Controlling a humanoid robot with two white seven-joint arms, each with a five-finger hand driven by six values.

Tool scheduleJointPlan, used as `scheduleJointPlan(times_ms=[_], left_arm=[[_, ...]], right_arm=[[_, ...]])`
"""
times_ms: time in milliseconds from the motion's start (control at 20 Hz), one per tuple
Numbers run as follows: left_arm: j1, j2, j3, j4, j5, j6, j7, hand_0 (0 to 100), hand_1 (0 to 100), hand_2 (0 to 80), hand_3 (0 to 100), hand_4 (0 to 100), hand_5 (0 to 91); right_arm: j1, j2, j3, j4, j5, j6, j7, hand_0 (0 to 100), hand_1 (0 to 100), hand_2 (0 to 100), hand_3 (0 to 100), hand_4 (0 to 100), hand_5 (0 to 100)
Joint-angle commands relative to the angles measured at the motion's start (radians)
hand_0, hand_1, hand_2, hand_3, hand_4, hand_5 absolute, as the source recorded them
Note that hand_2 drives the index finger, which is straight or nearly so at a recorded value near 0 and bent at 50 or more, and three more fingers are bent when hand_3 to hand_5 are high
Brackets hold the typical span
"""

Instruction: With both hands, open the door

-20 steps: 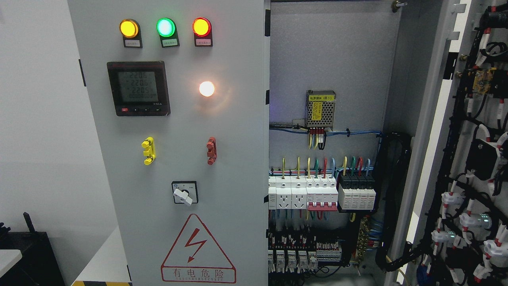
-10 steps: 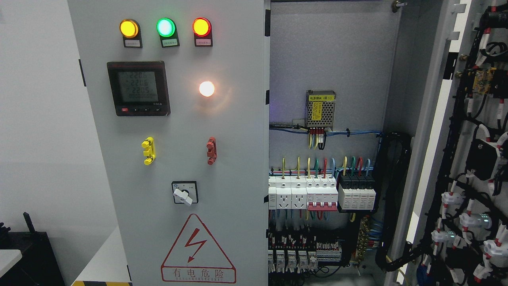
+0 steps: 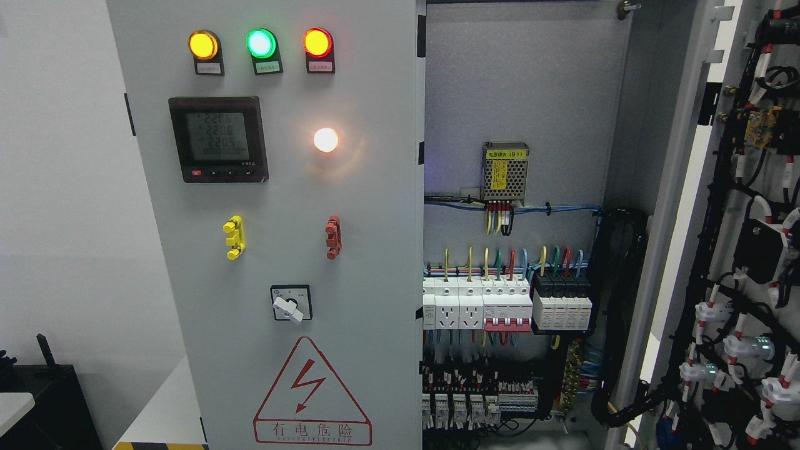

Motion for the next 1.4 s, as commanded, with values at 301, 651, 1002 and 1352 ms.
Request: scheduleJointPlan(times_ms=[301, 651, 1002, 1352], left_arm=[[-0.002, -0.014, -0.056, 0.022, 0.020, 0.004, -0.003, 0, 0, 0.0, 0, 4, 0.0], [-0.002, -0.020, -0.061, 0.032, 0.060, 0.013, 0.157, 0, 0, 0.0, 0, 4, 0.0], [-0.004, -0.023, -0.056, 0.022, 0.059, 0.004, 0.155, 0, 0, 0.0, 0, 4, 0.0], [-0.005, -0.031, -0.058, 0.018, 0.057, -0.001, 0.155, 0, 0, 0.0, 0, 4, 0.0]], right_arm=[[0.349, -0.056, -0.008, -0.691, 0.004, -0.006, -0.008, 0, 0, 0, 0, 0, 0], [0.456, -0.069, -0.051, -0.886, 0.005, -0.057, -0.005, 0, 0, 0, 0, 0, 0], [0.559, -0.076, -0.049, -1.062, 0.007, -0.140, -0.003, 0, 0, 0, 0, 0, 0], [0.559, -0.079, -0.043, -1.059, -0.001, -0.284, -0.002, 0, 0, 0, 0, 0, 0]])
